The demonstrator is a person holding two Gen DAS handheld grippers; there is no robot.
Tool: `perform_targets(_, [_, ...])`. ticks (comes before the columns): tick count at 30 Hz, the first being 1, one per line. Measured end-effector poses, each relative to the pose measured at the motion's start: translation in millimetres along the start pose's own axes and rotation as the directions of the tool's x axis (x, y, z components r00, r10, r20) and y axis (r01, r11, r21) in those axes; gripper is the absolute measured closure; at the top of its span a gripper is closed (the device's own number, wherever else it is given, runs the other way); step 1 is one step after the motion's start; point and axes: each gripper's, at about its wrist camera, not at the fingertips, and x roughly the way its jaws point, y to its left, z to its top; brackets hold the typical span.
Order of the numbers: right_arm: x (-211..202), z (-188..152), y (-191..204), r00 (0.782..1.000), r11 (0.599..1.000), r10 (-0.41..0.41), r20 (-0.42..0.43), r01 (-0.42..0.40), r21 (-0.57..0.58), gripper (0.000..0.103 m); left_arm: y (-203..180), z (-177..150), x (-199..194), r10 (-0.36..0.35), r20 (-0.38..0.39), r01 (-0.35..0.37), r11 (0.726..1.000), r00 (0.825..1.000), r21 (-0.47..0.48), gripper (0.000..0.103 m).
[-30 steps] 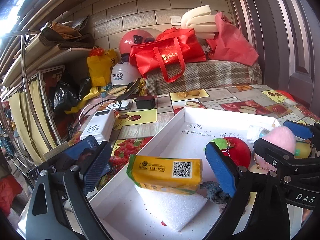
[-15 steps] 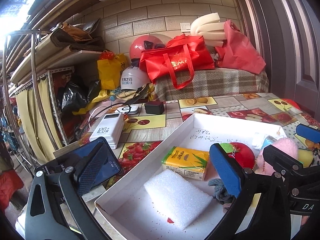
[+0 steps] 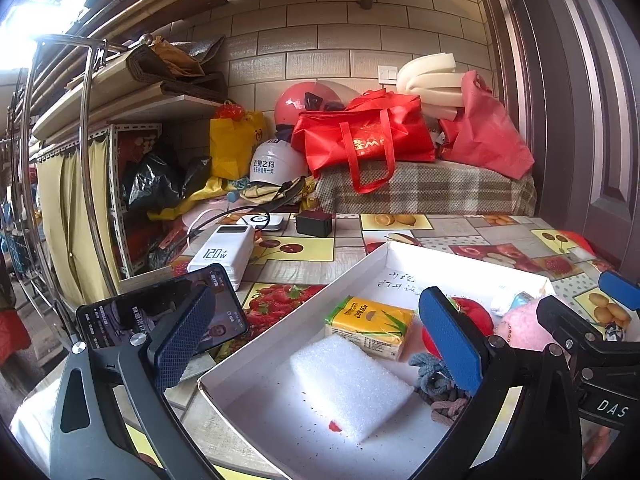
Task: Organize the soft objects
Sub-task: 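Withdraw both tools from the box back toward the remaining items, then grasp the beige knotted rope toy with the left tool while the right grasps the yellow-green sponge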
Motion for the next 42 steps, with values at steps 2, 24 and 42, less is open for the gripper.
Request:
perform_targets(2, [-5, -3, -7, 1.0, 1.0, 0.003, -0.003, -0.002, 0.026, 0.0, -2, -1, -2, -0.006, -0.001, 0.006, 1.0, 1.0, 0.001, 0.0])
perform_targets(24, [-96, -30, -128, 0.981, 0.981, -0.186, 0.057, 0.181, 0.075, 0.0, -97, -16, -68, -0.293, -0.01, 0.29, 0.943, 0.956, 0.161, 0.0])
perform_targets(42, [-103, -43, -193, 0.977, 0.9, -0.212, 0.008, 0.192, 0.391, 0.0, -81, -16, -59, -0.285, -0.022, 0.285, 0.954, 0.958, 0.088, 0.0])
